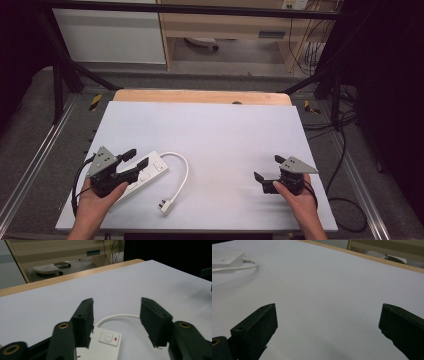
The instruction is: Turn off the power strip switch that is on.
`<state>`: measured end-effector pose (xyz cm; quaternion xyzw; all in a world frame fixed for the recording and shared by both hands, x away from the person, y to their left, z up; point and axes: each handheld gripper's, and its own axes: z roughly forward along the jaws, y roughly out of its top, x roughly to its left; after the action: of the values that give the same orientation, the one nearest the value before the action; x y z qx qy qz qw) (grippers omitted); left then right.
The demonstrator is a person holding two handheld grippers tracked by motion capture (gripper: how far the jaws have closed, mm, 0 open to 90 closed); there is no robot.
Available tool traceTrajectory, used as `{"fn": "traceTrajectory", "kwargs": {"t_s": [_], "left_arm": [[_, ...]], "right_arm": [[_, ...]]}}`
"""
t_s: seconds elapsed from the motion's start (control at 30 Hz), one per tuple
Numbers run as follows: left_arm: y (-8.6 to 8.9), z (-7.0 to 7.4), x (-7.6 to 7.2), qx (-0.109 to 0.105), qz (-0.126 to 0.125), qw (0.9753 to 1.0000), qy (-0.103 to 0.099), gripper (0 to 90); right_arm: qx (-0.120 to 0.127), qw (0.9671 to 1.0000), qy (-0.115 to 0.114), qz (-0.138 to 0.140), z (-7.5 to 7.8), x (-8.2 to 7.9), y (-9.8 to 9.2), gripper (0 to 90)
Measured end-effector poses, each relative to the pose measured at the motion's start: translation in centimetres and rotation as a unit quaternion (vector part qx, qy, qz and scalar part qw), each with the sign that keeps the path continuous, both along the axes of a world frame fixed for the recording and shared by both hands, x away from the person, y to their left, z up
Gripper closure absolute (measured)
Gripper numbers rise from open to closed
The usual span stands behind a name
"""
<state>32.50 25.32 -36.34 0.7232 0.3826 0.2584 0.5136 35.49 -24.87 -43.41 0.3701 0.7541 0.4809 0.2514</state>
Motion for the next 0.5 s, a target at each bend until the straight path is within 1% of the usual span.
{"fn": "traceTrajectory", "kwargs": {"t_s": [0.07, 0.1, 0.17, 0.27, 0.33, 0.4, 0.43, 0.5], "left_arm": [[0.16, -0.06, 0.07, -0.001, 0.0, 1.0, 0.002, 53.0], [0.25, -0.1, 0.11, -0.004, 0.001, 1.0, 0.002, 53.0], [0.41, -0.18, 0.26, -0.01, 0.0, 0.9999, 0.004, 56.7], [0.5, -0.35, 0.48, -0.005, -0.003, 1.0, 0.0, 61.8], [0.57, -0.45, 0.62, -0.005, -0.002, 1.0, -0.004, 63.6], [0.71, -0.51, 0.73, -0.011, -0.005, 0.9999, 0.0, 66.8], [0.73, -0.57, 0.76, -0.013, -0.006, 0.9999, 0.001, 66.8], [0.76, -0.69, 0.84, -0.014, -0.012, 0.9998, 0.007, 70.2]], "right_arm": [[-0.001, 1.0, 0.002, -0.001, -0.07, 0.1, -0.03, 2.6], [-0.001, 1.0, 0.002, -0.001, -0.07, 0.1, -0.03, 2.6], [-0.001, 1.0, 0.001, -0.002, -0.07, 0.13, -0.1, 2.6], [-0.001, 1.0, 0.003, -0.003, -0.09, 0.14, -0.13, 2.6], [-0.001, 1.0, 0.004, -0.003, -0.12, 0.17, -0.16, 2.6], [-0.002, 1.0, 0.005, -0.005, -0.15, 0.21, -0.17, 2.6], [-0.002, 1.0, 0.005, -0.005, -0.15, 0.21, -0.17, 2.6], [-0.002, 1.0, 0.004, -0.004, -0.15, 0.22, -0.17, 2.6]]}}
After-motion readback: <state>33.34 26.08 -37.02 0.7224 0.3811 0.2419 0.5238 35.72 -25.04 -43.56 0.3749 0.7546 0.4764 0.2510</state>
